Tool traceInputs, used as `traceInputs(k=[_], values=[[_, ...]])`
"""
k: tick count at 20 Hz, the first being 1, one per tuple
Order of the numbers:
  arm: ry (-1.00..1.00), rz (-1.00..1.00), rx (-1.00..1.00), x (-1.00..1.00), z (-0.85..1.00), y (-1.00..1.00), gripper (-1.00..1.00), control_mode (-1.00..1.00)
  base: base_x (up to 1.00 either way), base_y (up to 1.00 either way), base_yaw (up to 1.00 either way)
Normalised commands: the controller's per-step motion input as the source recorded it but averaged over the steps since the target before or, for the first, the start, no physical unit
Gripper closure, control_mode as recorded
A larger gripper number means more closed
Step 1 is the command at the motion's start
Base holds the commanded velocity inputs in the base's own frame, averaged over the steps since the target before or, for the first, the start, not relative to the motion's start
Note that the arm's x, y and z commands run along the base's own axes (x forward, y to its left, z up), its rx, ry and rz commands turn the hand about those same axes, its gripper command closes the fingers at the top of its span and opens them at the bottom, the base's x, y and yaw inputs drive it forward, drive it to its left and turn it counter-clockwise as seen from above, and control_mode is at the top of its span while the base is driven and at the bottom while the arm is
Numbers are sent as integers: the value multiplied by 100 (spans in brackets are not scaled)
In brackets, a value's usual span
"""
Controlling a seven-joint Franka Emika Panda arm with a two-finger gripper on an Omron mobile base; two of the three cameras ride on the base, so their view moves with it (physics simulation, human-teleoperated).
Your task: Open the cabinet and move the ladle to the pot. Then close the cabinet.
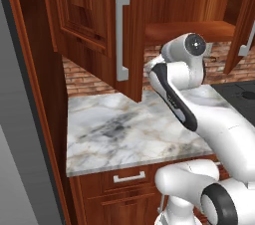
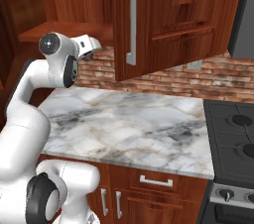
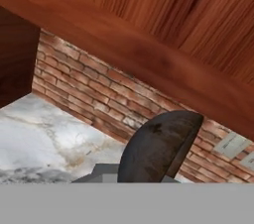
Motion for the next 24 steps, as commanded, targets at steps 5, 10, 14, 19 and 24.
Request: traceInputs(k=[5,10,14,19,24], values=[[4,8,-6,-72,0,-1,100,-100,0,0,0],[3,6,-7,-80,0,0,100,-100,0,0,0],[5,5,-9,-88,0,0,100,-100,0,0,0],[5,4,-8,-94,0,0,100,-100,0,0,0],[5,3,-7,-86,0,0,100,-100,0,0,0]])
